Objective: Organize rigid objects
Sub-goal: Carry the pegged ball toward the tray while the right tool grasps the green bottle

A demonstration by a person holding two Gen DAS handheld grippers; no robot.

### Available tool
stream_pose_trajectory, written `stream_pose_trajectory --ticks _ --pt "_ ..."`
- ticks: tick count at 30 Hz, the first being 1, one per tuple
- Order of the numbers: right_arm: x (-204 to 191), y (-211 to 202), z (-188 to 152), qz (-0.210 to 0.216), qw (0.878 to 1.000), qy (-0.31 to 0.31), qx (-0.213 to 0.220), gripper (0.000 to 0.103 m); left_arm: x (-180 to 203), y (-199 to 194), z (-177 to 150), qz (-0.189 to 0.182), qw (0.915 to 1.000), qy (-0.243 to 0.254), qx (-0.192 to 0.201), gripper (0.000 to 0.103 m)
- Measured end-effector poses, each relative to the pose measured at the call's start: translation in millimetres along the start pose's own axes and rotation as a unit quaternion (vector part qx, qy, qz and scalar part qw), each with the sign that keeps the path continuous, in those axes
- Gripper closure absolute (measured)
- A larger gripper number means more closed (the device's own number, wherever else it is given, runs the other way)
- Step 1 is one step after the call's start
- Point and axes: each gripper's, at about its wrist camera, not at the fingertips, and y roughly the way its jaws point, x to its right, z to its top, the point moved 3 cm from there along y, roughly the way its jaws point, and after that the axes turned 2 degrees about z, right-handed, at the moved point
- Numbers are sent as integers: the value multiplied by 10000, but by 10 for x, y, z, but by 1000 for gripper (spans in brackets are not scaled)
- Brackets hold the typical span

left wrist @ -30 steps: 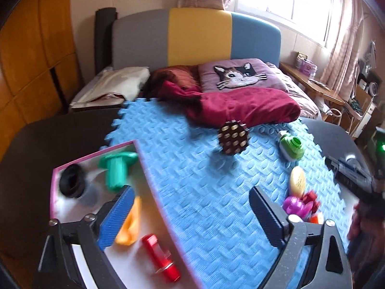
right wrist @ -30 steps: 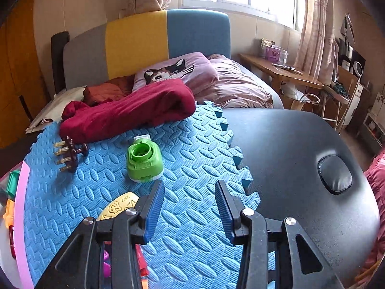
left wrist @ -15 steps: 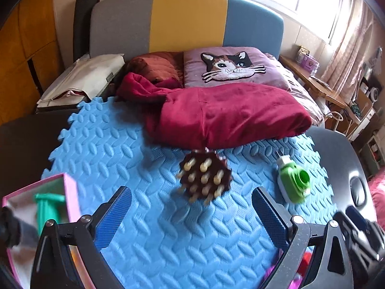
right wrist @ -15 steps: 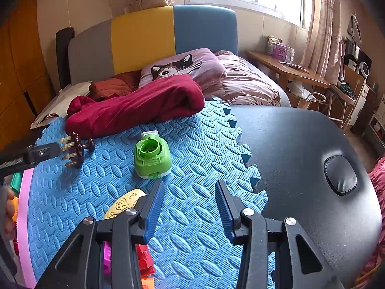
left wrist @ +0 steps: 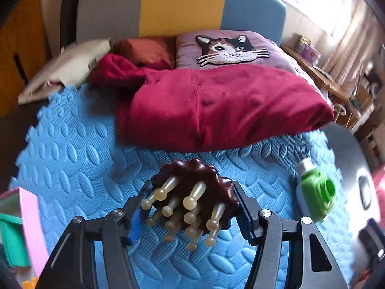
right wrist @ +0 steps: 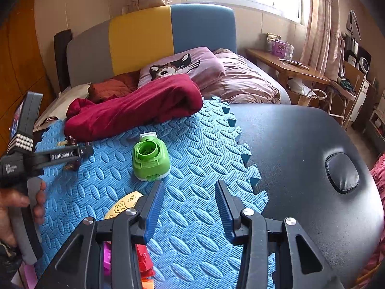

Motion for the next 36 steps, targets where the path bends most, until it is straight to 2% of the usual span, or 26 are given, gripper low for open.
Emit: stream_pose_trajectory --ticks 4,6,14,17,20,29,36 --pt "17 11 -9 -25 10000 -1 -20 59 -20 -128 -111 82 9999 -25 -68 40" --pt "25 20 -12 -27 10000 11 -46 59 -2 -278 -183 243 9995 137 122 40" --pt "64 53 -30 -128 9999 28 -108 59 71 -939 -551 383 9963 483 605 40" --pt "91 77 -39 -179 9997 56 -151 59 64 -1208 -681 500 9936 472 897 40" --pt "113 89 -45 -234 9996 76 -164 59 38 -1423 -801 517 9925 431 1024 40" --pt "217 122 -57 -336 9989 264 -196 59 -87 -1814 -1158 473 9924 304 1098 40" --pt "248 125 -55 -209 9988 416 -146 59 -390 -1977 -1420 504 9927 106 1092 40"
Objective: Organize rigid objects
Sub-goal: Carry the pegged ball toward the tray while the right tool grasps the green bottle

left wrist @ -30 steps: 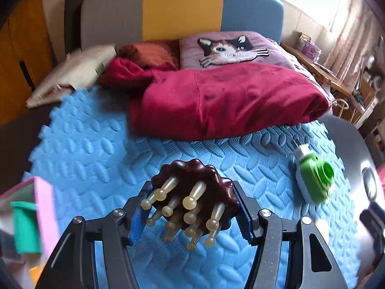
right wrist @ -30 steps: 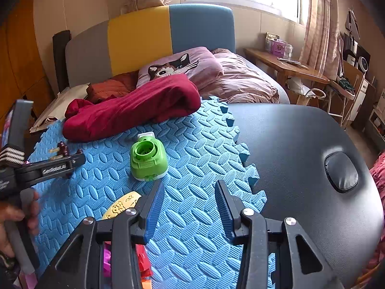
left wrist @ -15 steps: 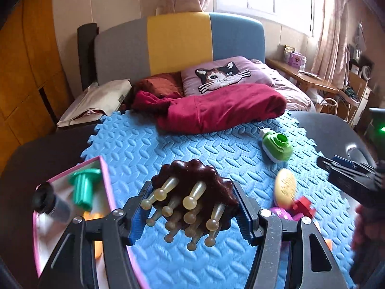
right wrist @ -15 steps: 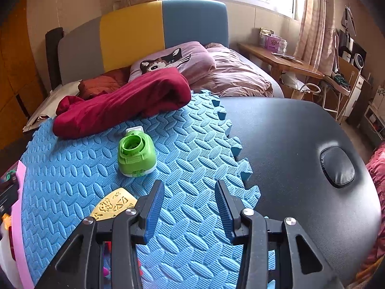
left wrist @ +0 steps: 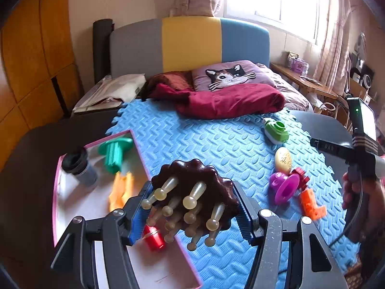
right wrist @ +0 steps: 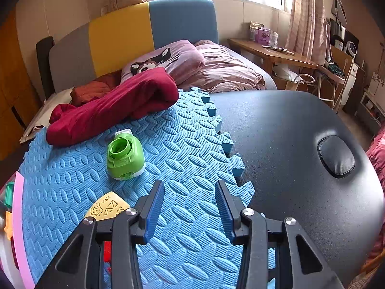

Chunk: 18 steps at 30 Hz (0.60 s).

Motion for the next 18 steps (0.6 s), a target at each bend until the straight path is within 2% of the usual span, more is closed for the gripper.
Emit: stream_pose_trajectory --ticks 8,11,14,16,18 --pt "-203 68 -8 484 9986 -195 -134 59 -602 -142 -284 280 9987 -409 -85 40" --pt "-341 104 61 679 9970 -323 -180 59 -819 -150 -403 406 9974 -570 -161 40" --pt "-510 176 186 693 9958 -564 -199 58 -977 -141 -479 485 9961 -692 -240 40" --pt "-626 263 288 699 9945 -733 -274 54 -1070 -140 -514 543 9951 -782 -267 40" --pt "-734 390 382 618 9929 -938 -386 43 -1139 -139 -535 563 9945 -841 -280 40"
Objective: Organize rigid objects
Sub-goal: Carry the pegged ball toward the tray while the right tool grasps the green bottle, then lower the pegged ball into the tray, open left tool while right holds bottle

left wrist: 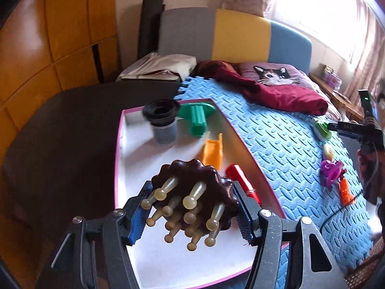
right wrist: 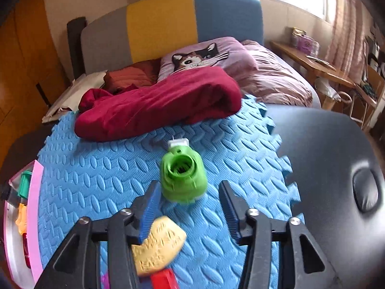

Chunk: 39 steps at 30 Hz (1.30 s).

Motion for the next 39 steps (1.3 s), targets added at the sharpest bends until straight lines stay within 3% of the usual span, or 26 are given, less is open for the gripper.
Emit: stream_pose_trajectory --ticks 5,7,13,22,29,33,39 --pt "-55 459 125 -354 9963 -355 -694 42 -115 40 3 47 9999 -117 -42 40" --pt "-68 569 125 -420 9949 -426 -810 49 -134 47 6 99 9999 -117 -37 40" --pt "-351 524 47 -461 9913 -916 -825 50 -160 72 15 176 9997 -134 -57 40" --pt "-1061 177 -322 306 9871 -1406 -700 50 -152 28 -27 127 9998 -141 -47 40" --pt "-1476 -24 -753 600 9804 -1729 -723 50 -179 -40 -57 80 9999 -127 3 40" --pt "-1575 -129 -983 557 9790 -1878 -571 50 -204 -46 -84 74 9999 -139 -6 40" --pt "-1603 -166 -1070 415 9788 -1979 -336 50 -256 -55 -116 -88 9996 -271 -51 40"
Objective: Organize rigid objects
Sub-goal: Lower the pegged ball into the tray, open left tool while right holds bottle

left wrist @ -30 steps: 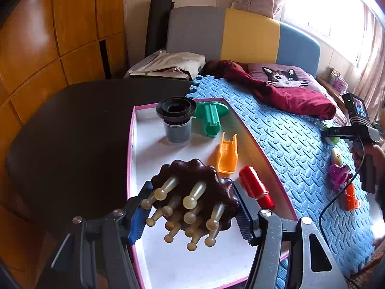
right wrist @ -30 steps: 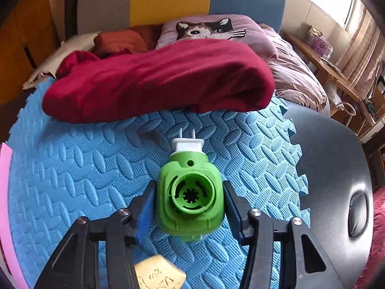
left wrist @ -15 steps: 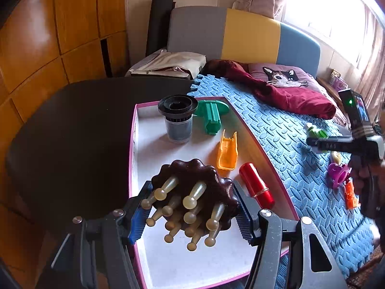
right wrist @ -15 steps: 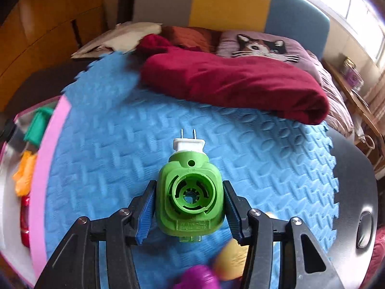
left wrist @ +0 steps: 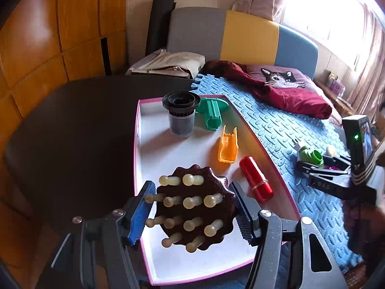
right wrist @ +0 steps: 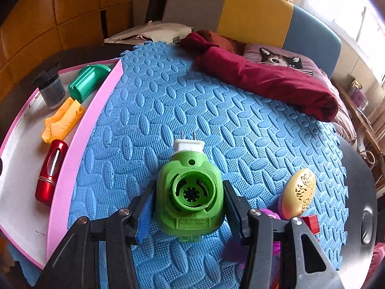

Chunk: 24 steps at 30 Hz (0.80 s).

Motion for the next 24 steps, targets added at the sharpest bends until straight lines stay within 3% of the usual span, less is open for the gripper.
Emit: stream_pose_trajectory --ticks 9,16,24 --pt "4 -4 -10 8 9999 -92 120 50 -253 34 97 -410 9965 -715 -121 40" --pt "-4 -13 -30 0 9997 -141 220 50 -294 152 320 -246 9966 -779 126 40" --pt "-5 -15 -31 7 9995 -164 261 50 -138 608 516 -236 9976 -636 -93 40"
